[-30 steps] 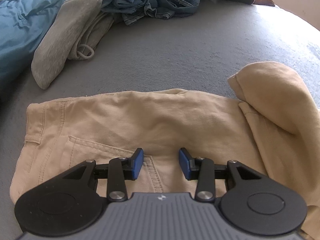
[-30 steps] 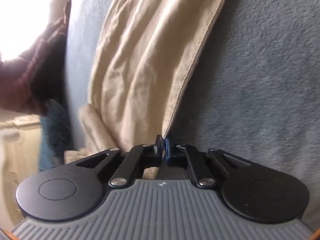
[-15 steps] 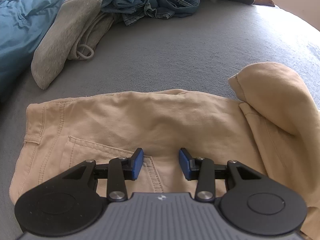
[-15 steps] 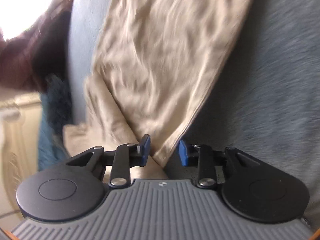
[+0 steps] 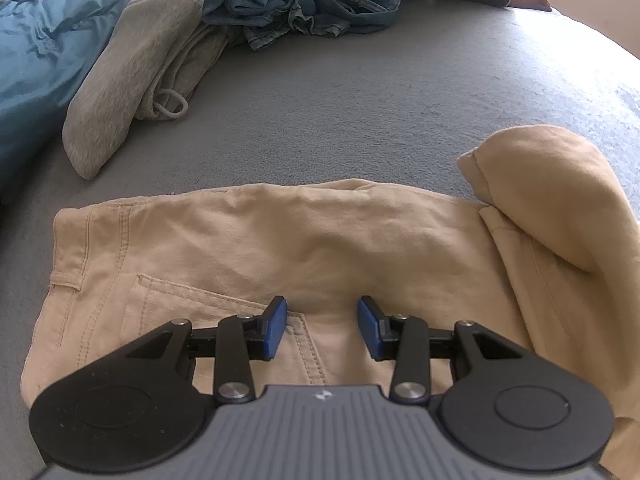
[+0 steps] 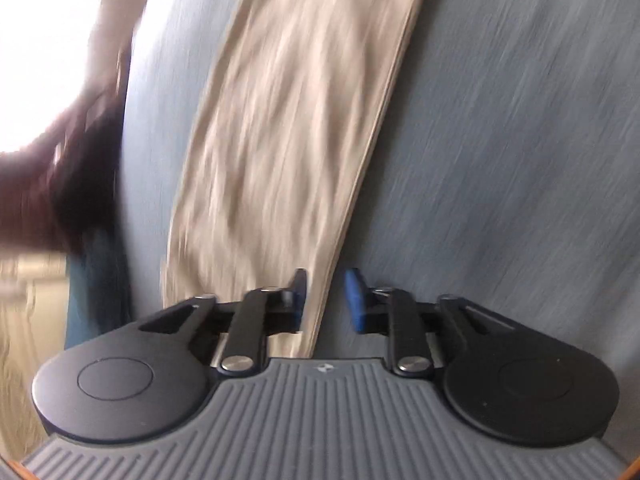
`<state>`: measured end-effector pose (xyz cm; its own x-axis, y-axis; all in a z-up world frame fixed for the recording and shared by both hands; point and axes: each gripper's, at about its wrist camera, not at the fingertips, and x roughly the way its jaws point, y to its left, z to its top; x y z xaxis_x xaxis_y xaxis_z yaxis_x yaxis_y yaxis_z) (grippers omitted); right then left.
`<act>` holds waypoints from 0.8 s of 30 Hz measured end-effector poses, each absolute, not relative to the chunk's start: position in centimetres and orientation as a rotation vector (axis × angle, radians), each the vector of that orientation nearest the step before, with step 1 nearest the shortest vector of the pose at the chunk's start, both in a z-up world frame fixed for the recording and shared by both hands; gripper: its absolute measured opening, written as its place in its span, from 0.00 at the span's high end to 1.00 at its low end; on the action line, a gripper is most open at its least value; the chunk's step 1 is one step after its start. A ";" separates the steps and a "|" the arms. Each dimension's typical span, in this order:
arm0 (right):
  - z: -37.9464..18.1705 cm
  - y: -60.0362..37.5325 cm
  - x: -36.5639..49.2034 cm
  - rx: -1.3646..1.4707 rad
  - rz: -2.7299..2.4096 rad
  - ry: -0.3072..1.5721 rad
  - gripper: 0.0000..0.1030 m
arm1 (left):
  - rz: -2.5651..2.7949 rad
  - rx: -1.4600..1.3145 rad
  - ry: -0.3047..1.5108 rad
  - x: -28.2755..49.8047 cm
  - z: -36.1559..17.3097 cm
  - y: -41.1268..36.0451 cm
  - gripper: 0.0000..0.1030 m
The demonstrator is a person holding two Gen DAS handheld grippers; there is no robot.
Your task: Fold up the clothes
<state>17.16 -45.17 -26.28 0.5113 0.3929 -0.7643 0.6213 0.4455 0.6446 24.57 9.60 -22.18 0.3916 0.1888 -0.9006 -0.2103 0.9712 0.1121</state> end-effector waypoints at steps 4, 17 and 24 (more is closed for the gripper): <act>-26.9 -48.6 18.0 1.170 -0.264 1.000 0.75 | 0.257 -0.013 1.142 24.6 -22.2 9.5 0.61; -26.2 -53.1 16.5 1.165 -0.383 0.822 0.78 | 0.256 0.015 1.156 25.0 -22.3 9.2 0.60; -25.8 -55.9 16.4 1.126 -0.530 0.697 0.92 | 0.257 0.011 1.151 24.9 -22.4 9.2 0.60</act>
<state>16.36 -55.88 -25.78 0.6772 -0.0374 -0.7349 0.6982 0.3479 0.6257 24.92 9.19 -22.37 0.3816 0.2067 -0.9009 -0.1957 0.9707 0.1398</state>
